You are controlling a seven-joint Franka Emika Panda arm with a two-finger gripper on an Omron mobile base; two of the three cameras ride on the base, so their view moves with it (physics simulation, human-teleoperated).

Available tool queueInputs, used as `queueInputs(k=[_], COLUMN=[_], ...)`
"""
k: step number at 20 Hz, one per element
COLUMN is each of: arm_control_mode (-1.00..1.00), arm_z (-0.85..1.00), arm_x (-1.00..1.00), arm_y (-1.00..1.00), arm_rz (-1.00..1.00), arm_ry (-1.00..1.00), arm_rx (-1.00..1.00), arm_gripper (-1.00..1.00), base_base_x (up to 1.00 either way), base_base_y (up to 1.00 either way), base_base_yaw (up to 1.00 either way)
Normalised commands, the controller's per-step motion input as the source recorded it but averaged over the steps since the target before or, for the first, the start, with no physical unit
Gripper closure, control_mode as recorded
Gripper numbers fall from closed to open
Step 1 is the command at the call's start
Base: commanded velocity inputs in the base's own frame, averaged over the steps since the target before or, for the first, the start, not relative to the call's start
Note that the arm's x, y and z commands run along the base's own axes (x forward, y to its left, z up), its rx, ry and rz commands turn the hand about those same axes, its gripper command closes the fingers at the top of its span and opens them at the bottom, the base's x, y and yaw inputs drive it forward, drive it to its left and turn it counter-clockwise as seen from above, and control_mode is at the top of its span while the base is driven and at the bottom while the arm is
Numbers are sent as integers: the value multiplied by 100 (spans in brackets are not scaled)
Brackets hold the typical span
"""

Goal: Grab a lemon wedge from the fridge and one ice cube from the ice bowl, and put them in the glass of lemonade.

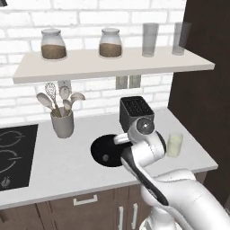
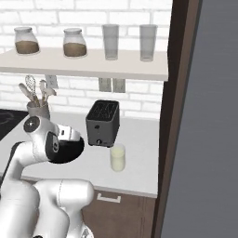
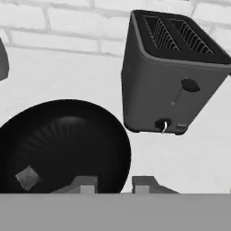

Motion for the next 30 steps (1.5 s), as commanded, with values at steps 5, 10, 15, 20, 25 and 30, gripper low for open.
queueInputs(k=[5,10,15,20,25,30], arm_control_mode=[-100,-100,-100,-100,-100,-100], arm_z=[100,86,12,-25,-49,-32], arm_x=[-27,-3,3,3,0,2], arm_y=[-100,-100,-61,-20,-30,-29], arm_rz=[-24,-27,-16,-2,-1,0], arm_ry=[-13,2,11,7,6,0], arm_rx=[6,19,11,0,0,0], arm_gripper=[100,100,100,100,100,100], base_base_x=[0,0,0,0,0,0], base_base_y=[0,0,0,0,0,0], base_base_yaw=[0,0,0,0,0,0])
